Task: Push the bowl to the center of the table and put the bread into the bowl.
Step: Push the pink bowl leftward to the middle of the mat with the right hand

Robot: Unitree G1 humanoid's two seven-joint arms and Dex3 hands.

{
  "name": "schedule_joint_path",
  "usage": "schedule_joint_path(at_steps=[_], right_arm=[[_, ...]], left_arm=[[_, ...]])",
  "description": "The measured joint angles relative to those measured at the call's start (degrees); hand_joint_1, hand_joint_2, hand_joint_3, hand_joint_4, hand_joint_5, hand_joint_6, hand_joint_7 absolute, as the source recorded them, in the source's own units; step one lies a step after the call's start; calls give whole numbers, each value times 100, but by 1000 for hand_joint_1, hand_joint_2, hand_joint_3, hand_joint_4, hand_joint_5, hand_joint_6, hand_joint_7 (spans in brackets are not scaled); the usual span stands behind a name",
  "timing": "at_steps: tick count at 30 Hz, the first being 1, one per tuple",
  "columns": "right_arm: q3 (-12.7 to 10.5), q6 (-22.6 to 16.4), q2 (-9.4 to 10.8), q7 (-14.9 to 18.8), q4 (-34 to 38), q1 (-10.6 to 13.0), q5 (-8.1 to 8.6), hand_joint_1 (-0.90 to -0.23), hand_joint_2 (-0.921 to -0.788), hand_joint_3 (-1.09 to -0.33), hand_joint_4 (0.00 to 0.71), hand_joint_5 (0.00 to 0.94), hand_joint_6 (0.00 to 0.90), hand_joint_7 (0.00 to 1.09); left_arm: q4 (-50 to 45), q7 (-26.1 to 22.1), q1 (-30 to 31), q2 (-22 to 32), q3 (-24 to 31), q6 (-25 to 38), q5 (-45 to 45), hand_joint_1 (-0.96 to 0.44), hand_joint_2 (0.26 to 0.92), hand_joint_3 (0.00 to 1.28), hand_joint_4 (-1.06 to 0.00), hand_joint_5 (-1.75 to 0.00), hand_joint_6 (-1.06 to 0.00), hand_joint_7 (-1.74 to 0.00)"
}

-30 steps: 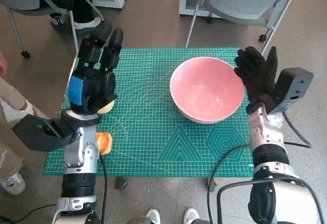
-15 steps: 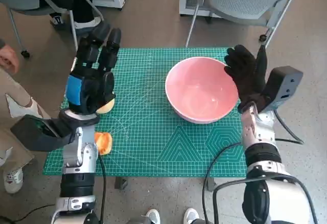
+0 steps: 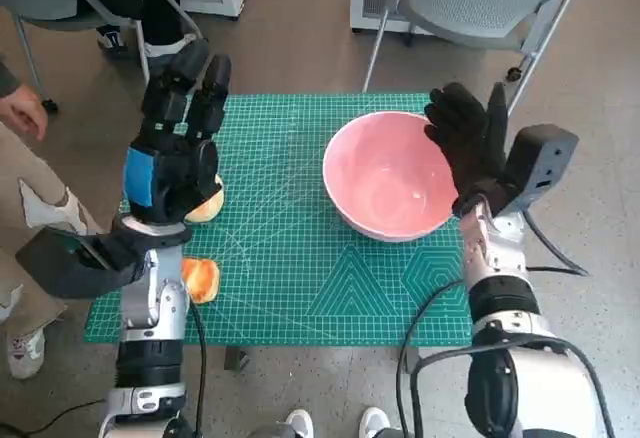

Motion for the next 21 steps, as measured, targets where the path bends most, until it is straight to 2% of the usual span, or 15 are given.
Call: schedule_joint_path(at_steps=[21], right_arm=[[116,-57,387,24,0,-64,-30,-658,-921,-980,126,2,147,84]], left_arm=[[-347,216,156,14,20,219,0,-615,921,573,-122,-2,1,-592]])
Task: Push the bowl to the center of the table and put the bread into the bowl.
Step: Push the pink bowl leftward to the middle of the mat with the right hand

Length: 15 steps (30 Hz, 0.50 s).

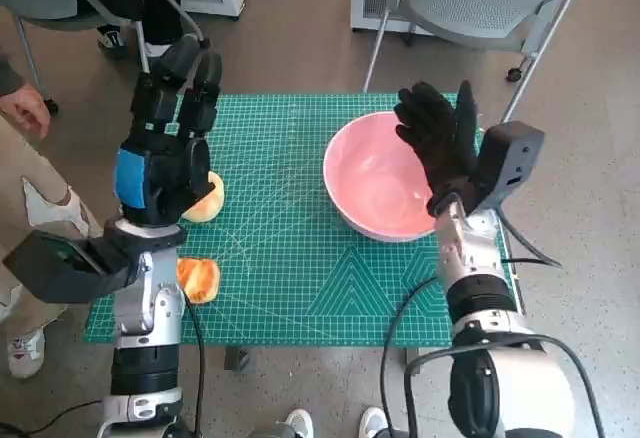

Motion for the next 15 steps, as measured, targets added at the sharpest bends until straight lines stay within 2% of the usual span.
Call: schedule_joint_path(at_steps=[7,12,15], right_arm=[[33,-5,-18,155,-5,-49,-1,-665,-921,-978,132,4,147,86],[80,-75,-240,228,-23,-152,-17,-667,-921,-978,133,4,145,86],[118,-158,-442,236,-44,-210,-58,-670,-921,-979,124,1,141,84]], left_arm=[[-97,24,52,0,-1,78,-7,-627,921,580,-116,0,1,-579],[-156,22,56,0,1,115,-16,-629,921,583,-108,-1,1,-563],[-155,15,56,0,8,128,-18,-629,921,584,-110,-3,1,-568]])
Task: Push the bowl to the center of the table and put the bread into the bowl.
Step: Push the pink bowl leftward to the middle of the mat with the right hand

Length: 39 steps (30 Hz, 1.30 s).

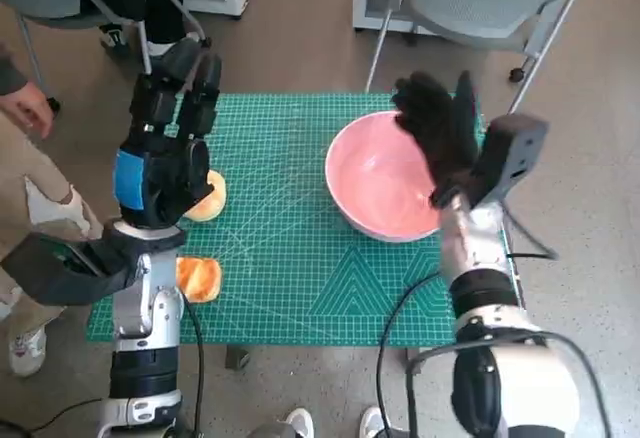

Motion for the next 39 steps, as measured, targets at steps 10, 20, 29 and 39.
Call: schedule_joint_path(at_steps=[10,20,29,39], right_arm=[[34,-60,-432,-215,1,-34,-126,-659,-921,-977,89,0,130,81],[-31,211,-557,-574,78,140,-160,-656,-921,-963,69,0,129,81],[-107,415,-542,-633,121,341,-155,-648,-921,-956,68,0,132,79],[-180,541,-527,-635,125,402,-157,-639,-921,-958,76,4,144,82]], left_arm=[[138,-114,-2,24,42,1,-9,-637,921,570,-126,-12,1,-599],[139,-271,-8,90,87,-46,-11,-608,921,576,-132,-16,1,-598],[127,-301,-6,152,105,-35,-94,-620,921,583,-129,-15,1,-589],[-167,-156,72,204,99,32,-121,-624,921,602,-110,-6,1,-577]])
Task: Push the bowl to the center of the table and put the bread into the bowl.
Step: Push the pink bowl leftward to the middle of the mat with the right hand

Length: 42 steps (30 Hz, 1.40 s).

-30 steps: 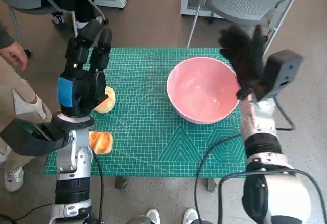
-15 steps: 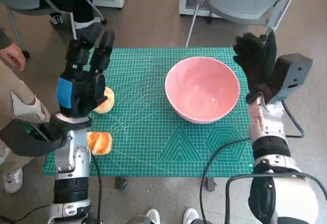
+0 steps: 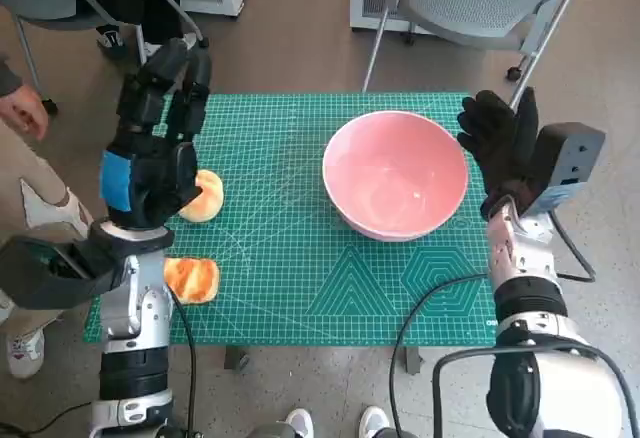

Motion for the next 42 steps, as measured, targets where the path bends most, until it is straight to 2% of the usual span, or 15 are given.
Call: schedule_joint_path(at_steps=[15,31,42], right_arm=[[19,-25,45,6,-4,109,-9,-644,-921,-954,76,2,149,80],[-1,-36,503,102,0,168,-3,-649,-921,-921,96,8,177,90],[65,-35,677,210,10,184,-19,-661,-921,-916,108,7,170,84]], left_arm=[[-276,187,181,42,-2,61,4,-609,921,641,-97,0,1,-557],[-553,282,303,64,-16,201,10,-603,921,664,-98,-2,1,-539],[-629,367,356,69,-19,290,11,-604,921,675,-93,-2,1,-527]])
